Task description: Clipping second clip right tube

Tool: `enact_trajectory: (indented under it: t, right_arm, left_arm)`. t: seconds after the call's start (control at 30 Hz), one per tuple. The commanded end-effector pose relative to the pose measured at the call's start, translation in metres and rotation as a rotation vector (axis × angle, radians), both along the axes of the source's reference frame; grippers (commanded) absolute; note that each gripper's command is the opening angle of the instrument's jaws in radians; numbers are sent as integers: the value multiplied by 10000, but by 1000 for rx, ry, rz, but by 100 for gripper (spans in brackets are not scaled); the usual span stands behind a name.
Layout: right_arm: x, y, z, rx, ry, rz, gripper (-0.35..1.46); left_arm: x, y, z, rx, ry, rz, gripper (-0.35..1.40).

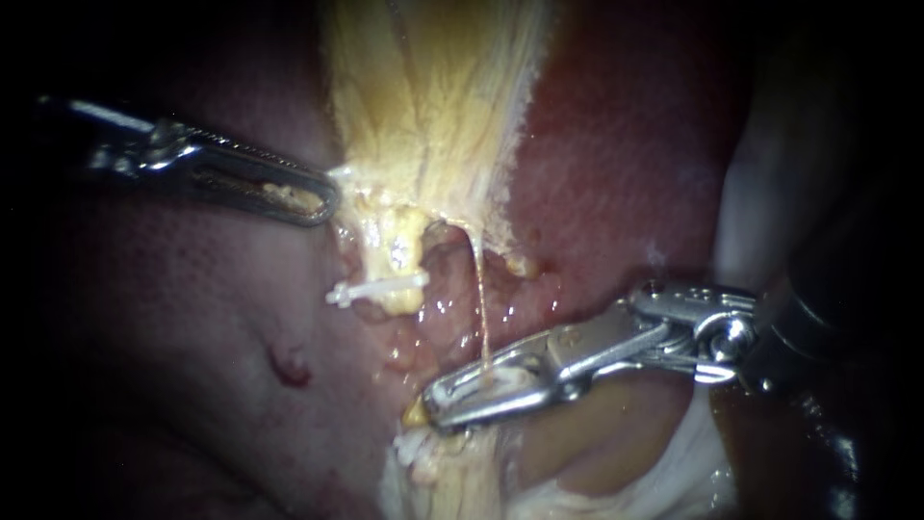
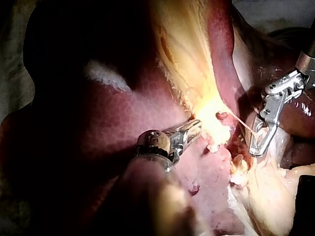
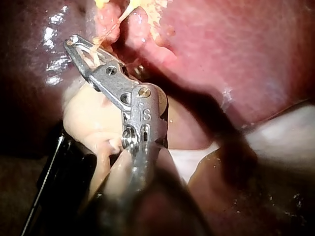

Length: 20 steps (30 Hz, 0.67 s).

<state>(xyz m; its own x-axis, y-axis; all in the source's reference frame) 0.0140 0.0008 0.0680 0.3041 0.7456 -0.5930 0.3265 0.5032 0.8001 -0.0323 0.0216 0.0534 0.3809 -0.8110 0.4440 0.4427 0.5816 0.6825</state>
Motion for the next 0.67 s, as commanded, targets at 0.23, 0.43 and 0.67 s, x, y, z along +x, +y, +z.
enact_trajectory:
  t: [0.23, 0.43, 0.67]
  right_arm:
    - [-1, 0, 1, 73, -26, -14, -35]
    - [-1, -2, -1, 73, -25, -15, -35]
    - [-2, 0, 4, 72, -26, -15, -35]
  left_arm:
    - [0, 0, 0, 0, 0, 0, -35]
    - [0, 0, 0, 0, 0, 0, -35]
    - [-1, 1, 1, 0, 0, 0, -35]
